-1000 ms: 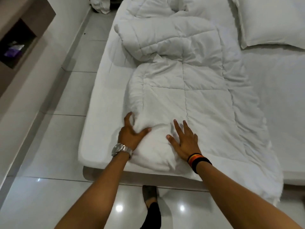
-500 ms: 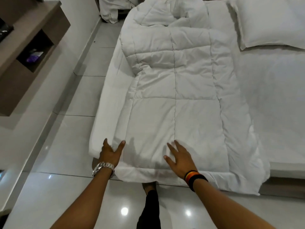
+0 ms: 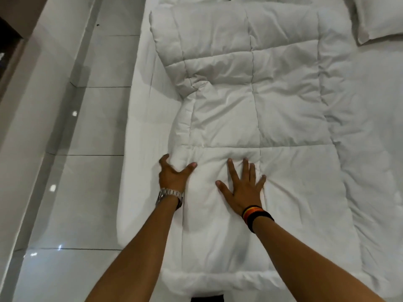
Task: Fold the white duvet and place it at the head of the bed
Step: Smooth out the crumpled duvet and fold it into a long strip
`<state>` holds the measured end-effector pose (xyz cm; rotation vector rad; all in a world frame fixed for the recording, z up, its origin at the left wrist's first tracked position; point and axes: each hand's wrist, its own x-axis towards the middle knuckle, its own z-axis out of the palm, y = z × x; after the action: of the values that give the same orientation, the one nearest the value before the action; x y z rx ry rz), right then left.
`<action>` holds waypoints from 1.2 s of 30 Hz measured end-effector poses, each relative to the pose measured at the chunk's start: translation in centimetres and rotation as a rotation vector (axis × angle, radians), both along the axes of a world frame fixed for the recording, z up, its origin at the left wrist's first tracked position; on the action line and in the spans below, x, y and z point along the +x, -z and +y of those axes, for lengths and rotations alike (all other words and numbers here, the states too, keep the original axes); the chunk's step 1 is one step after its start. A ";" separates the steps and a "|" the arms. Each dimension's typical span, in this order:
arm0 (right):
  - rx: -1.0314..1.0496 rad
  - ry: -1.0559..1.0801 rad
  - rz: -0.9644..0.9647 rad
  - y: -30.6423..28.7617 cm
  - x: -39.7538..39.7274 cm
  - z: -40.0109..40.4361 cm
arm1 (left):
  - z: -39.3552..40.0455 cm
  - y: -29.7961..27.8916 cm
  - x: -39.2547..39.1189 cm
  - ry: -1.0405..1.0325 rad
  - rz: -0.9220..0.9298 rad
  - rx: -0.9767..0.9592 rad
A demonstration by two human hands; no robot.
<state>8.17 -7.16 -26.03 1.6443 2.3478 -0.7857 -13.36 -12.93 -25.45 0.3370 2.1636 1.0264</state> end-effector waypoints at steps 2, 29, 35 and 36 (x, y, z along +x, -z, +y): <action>0.020 0.004 0.052 0.3 -1.3 -1.1 | -2.1 -0.2 -1.7 -0.064 0.109 0.073; 0.221 0.270 0.060 -2.2 -17.6 2.6 | 1.4 0.5 -12.9 0.052 -0.174 -0.016; 0.179 0.478 -0.125 1.5 -19.9 8.3 | 17.9 1.3 -15.6 0.105 -0.360 0.046; 0.175 0.490 -0.143 1.9 -19.9 8.2 | 18.6 1.5 -15.6 0.116 -0.358 0.033</action>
<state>-11.76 1.07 -27.94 2.3116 1.9842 -0.5176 -28.93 5.71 -26.97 0.2678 1.7886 0.9760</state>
